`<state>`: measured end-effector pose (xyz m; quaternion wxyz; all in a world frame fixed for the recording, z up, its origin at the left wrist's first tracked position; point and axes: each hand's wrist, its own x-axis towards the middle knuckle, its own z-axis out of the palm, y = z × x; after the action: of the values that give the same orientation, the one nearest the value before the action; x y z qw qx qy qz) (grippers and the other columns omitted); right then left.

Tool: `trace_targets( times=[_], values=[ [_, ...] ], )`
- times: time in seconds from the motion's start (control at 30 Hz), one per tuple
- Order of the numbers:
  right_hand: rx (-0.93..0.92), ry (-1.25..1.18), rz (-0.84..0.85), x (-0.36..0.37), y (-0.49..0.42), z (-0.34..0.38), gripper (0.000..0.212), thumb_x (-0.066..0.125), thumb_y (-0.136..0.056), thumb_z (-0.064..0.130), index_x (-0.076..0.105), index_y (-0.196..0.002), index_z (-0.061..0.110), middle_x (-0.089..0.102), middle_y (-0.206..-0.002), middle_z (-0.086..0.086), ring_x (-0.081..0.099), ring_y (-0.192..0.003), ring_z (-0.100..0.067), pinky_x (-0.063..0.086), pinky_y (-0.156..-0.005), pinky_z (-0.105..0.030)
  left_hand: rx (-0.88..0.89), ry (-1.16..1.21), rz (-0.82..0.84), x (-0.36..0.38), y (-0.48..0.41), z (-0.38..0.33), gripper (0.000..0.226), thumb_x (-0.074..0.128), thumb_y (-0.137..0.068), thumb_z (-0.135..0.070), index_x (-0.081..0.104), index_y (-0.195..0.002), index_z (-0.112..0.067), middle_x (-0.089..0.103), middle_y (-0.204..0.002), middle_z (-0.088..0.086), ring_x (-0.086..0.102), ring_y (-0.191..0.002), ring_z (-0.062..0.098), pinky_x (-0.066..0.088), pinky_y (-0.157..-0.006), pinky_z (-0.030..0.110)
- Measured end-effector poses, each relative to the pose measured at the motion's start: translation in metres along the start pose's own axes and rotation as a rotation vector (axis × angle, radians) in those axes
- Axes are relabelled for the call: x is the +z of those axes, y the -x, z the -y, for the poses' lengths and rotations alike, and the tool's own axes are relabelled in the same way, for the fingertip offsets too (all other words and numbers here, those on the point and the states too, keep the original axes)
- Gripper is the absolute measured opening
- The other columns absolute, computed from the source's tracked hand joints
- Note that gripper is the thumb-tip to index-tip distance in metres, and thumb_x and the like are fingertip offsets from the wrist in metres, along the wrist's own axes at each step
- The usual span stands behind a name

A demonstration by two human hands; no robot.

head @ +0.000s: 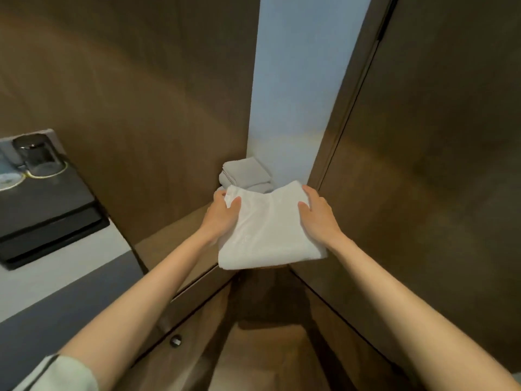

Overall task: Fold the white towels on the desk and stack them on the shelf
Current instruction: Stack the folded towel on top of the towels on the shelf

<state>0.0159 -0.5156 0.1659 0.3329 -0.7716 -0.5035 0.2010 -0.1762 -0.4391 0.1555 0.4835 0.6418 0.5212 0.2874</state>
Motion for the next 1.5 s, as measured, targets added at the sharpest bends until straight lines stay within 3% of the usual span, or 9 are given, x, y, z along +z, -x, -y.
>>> trace_targets(
  times=[0.27, 0.37, 0.47, 0.63, 0.77, 0.93, 1.13, 1.5],
  values=[
    [-0.124, -0.018, 0.165, -0.017, -0.13, -0.031, 0.046, 0.031, -0.102, 0.022, 0.026, -0.147, 0.024, 0.043, -0.139, -0.007, 0.045, -0.115, -0.018, 0.032, -0.087, -0.024, -0.108, 0.031, -0.202, 0.043, -0.081, -0.027, 0.049, 0.038, -0.099, -0.034, 0.025, -0.14, -0.011, 0.05, -0.108, -0.001, 0.053, -0.093, 0.017, 0.041, -0.077, 0.03],
    [-0.14, -0.011, 0.201, -0.006, -0.183, -0.044, 0.046, 0.031, -0.102, 0.022, 0.025, -0.148, 0.025, 0.041, -0.142, -0.006, 0.045, -0.121, -0.021, 0.032, -0.089, -0.025, -0.127, 0.033, -0.234, 0.056, -0.126, -0.023, 0.049, 0.038, -0.099, -0.032, 0.025, -0.141, -0.01, 0.051, -0.114, 0.001, 0.051, -0.095, 0.016, 0.039, -0.078, 0.029],
    [-0.136, 0.005, 0.22, 0.01, -0.239, -0.057, 0.047, 0.03, -0.102, 0.021, 0.025, -0.148, 0.026, 0.039, -0.145, -0.006, 0.042, -0.126, -0.024, 0.031, -0.092, -0.026, -0.151, 0.036, -0.25, 0.066, -0.179, -0.012, 0.05, 0.037, -0.1, -0.033, 0.023, -0.141, -0.009, 0.05, -0.131, 0.007, 0.053, -0.104, 0.019, 0.041, -0.083, 0.029],
    [-0.069, 0.059, 0.262, 0.044, -0.337, -0.063, 0.045, 0.032, -0.103, 0.021, 0.027, -0.147, 0.025, 0.04, -0.146, -0.006, 0.042, -0.129, -0.027, 0.032, -0.108, -0.034, -0.22, 0.075, -0.277, 0.071, -0.276, 0.004, 0.051, 0.039, -0.099, -0.033, 0.022, -0.142, -0.01, 0.047, -0.139, 0.01, 0.054, -0.118, 0.027, 0.045, -0.095, 0.036],
    [-0.191, 0.056, 0.241, 0.069, -0.409, -0.063, 0.043, 0.039, -0.1, 0.015, 0.036, -0.143, 0.015, 0.049, -0.138, -0.011, 0.049, -0.123, -0.028, 0.039, -0.104, -0.032, -0.272, 0.111, -0.305, 0.067, -0.343, 0.006, 0.051, 0.04, -0.099, -0.031, 0.023, -0.143, -0.012, 0.046, -0.139, 0.008, 0.052, -0.121, 0.029, 0.043, -0.104, 0.042],
    [-0.11, 0.093, 0.287, 0.094, -0.491, -0.063, 0.047, 0.032, -0.097, 0.008, 0.037, -0.142, 0.023, 0.052, -0.134, -0.015, 0.05, -0.121, -0.033, 0.04, -0.104, -0.04, -0.342, 0.179, -0.321, 0.073, -0.414, 0.011, 0.051, 0.039, -0.1, -0.027, 0.019, -0.145, -0.014, 0.042, -0.142, 0.01, 0.047, -0.127, 0.03, 0.04, -0.107, 0.043],
    [-0.171, 0.152, 0.272, 0.135, -0.571, -0.08, 0.046, 0.029, -0.098, 0.01, 0.038, -0.14, 0.026, 0.052, -0.133, -0.013, 0.05, -0.116, -0.033, 0.04, -0.095, -0.039, -0.449, 0.218, -0.364, 0.086, -0.49, 0.042, 0.051, 0.041, -0.099, -0.024, 0.022, -0.146, -0.014, 0.043, -0.141, 0.011, 0.045, -0.128, 0.03, 0.039, -0.107, 0.041],
    [-0.26, 0.407, 0.321, 0.228, -0.663, -0.131, 0.051, 0.037, -0.099, 0.014, 0.024, -0.147, 0.024, 0.038, -0.146, -0.01, 0.042, -0.128, -0.029, 0.038, -0.105, -0.038, -0.528, 0.256, -0.393, 0.108, -0.586, 0.134, 0.05, 0.047, -0.095, -0.019, 0.035, -0.143, -0.026, 0.05, -0.132, 0.021, 0.052, -0.12, 0.037, 0.047, -0.097, 0.045]
  ],
)
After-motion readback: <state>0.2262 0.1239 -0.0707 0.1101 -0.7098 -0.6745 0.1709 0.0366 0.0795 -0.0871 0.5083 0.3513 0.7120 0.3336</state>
